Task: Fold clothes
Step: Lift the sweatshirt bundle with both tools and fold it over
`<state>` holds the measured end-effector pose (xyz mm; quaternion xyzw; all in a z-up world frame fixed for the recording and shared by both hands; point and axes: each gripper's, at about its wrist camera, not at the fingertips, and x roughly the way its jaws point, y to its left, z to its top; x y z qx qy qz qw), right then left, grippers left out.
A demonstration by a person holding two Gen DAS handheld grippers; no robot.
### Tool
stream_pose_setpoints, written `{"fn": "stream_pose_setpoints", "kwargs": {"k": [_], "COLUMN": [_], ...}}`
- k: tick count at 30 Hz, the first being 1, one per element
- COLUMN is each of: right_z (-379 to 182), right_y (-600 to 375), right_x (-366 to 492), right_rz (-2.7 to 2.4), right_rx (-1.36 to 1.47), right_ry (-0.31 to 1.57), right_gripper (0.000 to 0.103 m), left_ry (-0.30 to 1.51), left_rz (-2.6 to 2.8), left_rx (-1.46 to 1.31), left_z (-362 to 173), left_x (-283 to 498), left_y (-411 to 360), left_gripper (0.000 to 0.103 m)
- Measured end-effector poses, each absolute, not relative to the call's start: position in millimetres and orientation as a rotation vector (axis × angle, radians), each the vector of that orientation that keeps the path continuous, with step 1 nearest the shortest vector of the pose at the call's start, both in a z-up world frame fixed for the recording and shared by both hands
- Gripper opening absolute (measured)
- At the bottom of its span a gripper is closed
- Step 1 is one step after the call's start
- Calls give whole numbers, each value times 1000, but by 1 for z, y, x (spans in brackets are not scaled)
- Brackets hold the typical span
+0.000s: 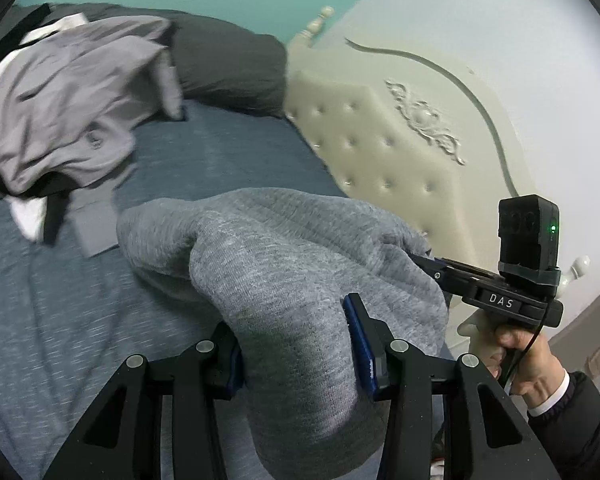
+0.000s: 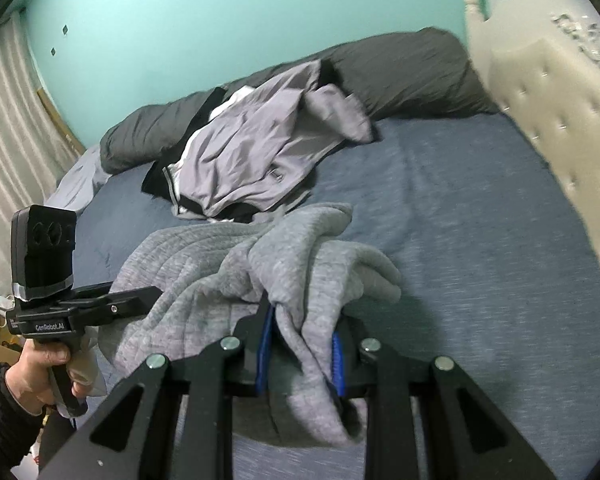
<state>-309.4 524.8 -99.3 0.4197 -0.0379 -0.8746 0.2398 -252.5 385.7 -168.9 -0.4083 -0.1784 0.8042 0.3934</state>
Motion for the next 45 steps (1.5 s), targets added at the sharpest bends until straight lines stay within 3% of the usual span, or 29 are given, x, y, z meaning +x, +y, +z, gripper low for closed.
{"fn": "stream_pose_setpoints", "kwargs": {"k": [26, 30, 37, 45], "right_z": [-87, -124, -219, -244], "right_y": [774, 800, 827, 852], "right_x": [-320, -325, -314, -296], "right_rz": [-2713, -2743, -2687, -2641], "right_rx": [940, 966, 1240, 1353], "right_ry": [-103, -131, -150, -225], "right_gripper": [23, 23, 23, 23], "left_ry": [-354, -341, -351, -379], "left_rz": [1949, 1955, 1868, 1790], "left_rx": [-937, -956, -1175, -1252], "left_z": [-139, -165, -263, -295], "left_x": [-261, -259, -229, -198], "left_y": [662, 689, 723, 737], "left_gripper": [48, 48, 48, 48]}}
